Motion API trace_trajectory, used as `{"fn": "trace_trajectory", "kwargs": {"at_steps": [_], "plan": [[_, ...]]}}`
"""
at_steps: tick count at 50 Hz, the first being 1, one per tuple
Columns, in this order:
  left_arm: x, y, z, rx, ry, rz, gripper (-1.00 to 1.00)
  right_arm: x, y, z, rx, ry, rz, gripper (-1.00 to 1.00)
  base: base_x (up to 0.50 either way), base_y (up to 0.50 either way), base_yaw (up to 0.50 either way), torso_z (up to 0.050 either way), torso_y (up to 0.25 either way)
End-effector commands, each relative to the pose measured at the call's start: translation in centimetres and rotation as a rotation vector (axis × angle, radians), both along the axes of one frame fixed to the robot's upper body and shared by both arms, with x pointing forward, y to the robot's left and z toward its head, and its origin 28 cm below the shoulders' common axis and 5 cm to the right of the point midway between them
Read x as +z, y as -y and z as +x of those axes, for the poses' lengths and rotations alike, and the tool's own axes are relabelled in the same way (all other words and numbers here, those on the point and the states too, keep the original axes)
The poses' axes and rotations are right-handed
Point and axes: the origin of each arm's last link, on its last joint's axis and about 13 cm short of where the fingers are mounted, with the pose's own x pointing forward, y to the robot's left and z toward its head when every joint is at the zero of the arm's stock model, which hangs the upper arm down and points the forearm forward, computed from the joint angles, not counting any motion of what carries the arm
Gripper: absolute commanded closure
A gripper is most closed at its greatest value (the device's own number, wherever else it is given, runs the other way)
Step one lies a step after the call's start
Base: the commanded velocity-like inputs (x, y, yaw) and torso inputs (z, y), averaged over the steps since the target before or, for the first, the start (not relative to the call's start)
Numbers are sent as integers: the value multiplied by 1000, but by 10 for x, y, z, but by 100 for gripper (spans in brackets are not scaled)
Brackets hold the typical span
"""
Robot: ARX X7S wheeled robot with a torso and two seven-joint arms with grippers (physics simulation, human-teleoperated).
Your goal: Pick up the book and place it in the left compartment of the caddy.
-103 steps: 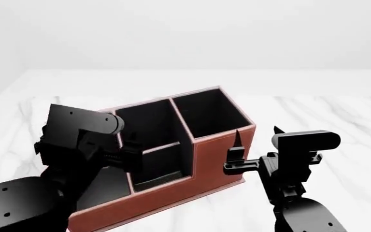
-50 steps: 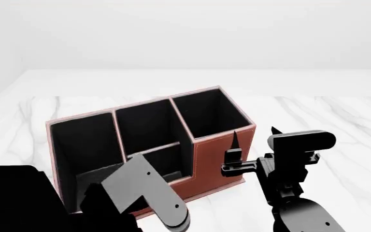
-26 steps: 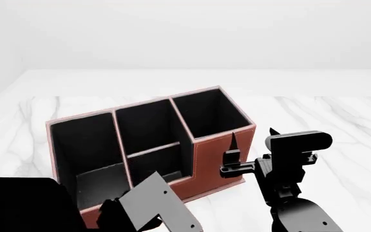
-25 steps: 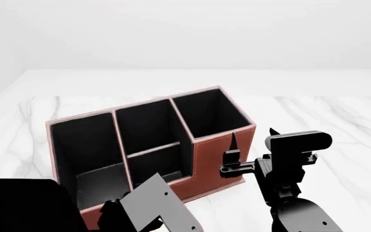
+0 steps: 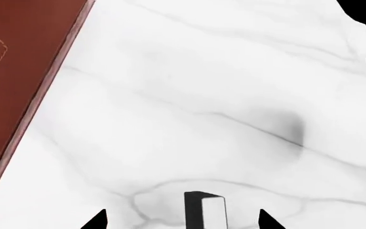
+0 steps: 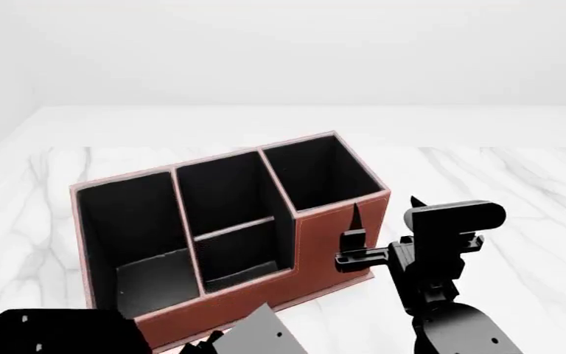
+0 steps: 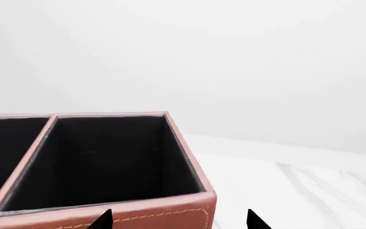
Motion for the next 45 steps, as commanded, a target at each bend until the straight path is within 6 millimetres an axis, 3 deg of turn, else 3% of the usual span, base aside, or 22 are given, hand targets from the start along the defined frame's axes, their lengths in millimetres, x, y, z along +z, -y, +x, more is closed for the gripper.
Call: {"fn": "trace_trajectory", "kwargs": {"at_steps": [1,23,45], "plan": [[-15,7,1,-6,-44,3,-100,0,0,0,1,0,3,-100,0,0,0,0,0],[-34,16,-10,-52,-120,15,-100,0,0,0,1,0,2,-100,0,0,0,0,0],[-35,15,-9,-58,-181,31,-100,-1,0,0,4,-4,8,-100,0,0,0,0,0]]}}
